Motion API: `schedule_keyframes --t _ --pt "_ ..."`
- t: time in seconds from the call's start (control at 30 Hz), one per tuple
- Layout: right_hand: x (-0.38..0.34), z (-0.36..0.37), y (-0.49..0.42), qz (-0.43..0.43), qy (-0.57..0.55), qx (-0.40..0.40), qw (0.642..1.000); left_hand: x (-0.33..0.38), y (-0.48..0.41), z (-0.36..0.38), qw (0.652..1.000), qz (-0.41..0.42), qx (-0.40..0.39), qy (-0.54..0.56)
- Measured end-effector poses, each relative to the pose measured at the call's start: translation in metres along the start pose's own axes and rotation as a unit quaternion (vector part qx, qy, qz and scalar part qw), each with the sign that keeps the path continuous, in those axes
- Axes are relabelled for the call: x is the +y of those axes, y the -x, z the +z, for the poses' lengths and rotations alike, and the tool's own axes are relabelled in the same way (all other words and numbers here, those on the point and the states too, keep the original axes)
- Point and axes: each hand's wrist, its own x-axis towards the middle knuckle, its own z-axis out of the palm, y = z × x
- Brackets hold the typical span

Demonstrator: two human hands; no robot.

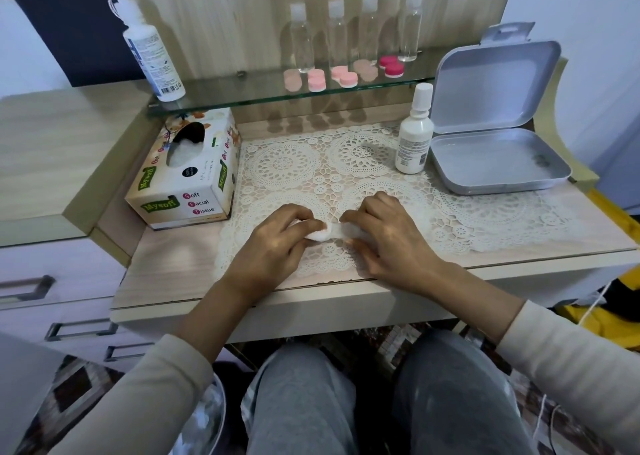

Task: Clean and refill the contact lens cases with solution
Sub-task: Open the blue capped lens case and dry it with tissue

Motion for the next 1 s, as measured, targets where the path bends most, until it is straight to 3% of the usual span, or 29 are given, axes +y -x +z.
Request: schedule_keyframes --t 0.47,0.77,1.0 --pt "-0.0006 0.0006 0.0007 -0.019 0.017 0.013 1.0 0.0021 -0.0018 -0.0005 1.0 -0.018 0.014 0.018" --pt "-0.0028 -0.0021 0.001 -0.016 0.007 0.013 1.0 0.0009 -0.0003 -0.0033 1.0 -0.013 -0.024 0.0" --pt "-0.003 -0.0013 0.0008 -0.013 0.005 0.018 1.0 0.0026 -0.0016 -0.0015 0.998 -0.036 0.008 0.047"
